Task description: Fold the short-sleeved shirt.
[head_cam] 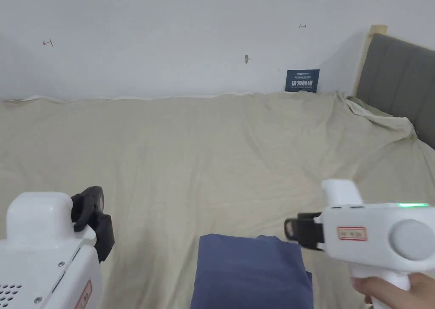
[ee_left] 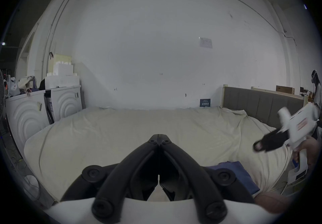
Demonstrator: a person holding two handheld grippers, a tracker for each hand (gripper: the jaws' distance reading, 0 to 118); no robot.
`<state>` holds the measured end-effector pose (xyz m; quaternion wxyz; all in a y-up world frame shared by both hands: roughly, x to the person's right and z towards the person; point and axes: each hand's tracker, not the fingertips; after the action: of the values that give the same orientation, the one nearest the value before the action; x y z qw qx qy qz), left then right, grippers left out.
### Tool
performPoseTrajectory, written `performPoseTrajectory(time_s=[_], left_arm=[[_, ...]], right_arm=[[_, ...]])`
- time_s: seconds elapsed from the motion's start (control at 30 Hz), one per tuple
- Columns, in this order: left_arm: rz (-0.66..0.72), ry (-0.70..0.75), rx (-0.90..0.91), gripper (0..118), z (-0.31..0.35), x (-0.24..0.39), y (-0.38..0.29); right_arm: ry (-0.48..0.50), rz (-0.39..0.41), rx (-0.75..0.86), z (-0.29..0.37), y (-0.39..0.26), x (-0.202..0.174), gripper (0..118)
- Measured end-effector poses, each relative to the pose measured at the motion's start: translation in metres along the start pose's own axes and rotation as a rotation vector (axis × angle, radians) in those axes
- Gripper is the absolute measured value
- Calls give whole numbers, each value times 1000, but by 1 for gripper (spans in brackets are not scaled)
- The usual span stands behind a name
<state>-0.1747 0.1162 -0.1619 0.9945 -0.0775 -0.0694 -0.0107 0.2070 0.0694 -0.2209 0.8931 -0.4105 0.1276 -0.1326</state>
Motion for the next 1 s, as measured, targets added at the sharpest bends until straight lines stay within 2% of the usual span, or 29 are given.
performPoseTrajectory(time_s=[0.13,0.2,0.27,0.33,0.4,0.43,0.5,0.53,0.57,0.6,0.67,0.7,0.83,1.0], left_arm=[[-7,-44,-126,0,-13,-1,-14],[-4,-73,-182,0,-22,-3,-22],[32,-134,-254,0,-34,-6,-25],[103,-246,-361,0,-55,-10,-27],[221,-436,-564,0,-91,-14,-35],[275,-503,-646,0,-107,-15,-40],[396,-657,-854,9,-147,-8,-58],[432,-680,-912,16,-160,-5,-68],[449,-709,-953,32,-171,0,-77],[462,-762,-991,55,-183,7,-86],[502,-808,-1103,111,-202,18,-103],[547,-829,-1142,115,-212,19,-112],[702,-788,-1186,115,-236,24,-136],[878,-955,-1248,115,-248,43,-162]], right_arm=[[-92,44,-245,-60,-4,21,0],[-164,32,-307,-85,-15,37,0],[-112,-36,-304,-90,-16,48,0],[-104,-78,-293,-84,-18,47,0],[-101,-131,-308,-86,-16,50,0],[-101,-131,-304,-86,-16,50,0],[-96,-108,-301,-85,-18,50,0],[-94,-94,-296,-84,-19,50,0],[-94,-83,-290,-86,-21,50,0],[-94,-78,-286,-86,-23,50,0],[-94,-79,-278,-85,-24,51,0],[-95,-84,-275,-87,-24,51,0],[-88,-91,-275,-89,-24,54,0],[-66,-114,-279,-89,-25,58,0]])
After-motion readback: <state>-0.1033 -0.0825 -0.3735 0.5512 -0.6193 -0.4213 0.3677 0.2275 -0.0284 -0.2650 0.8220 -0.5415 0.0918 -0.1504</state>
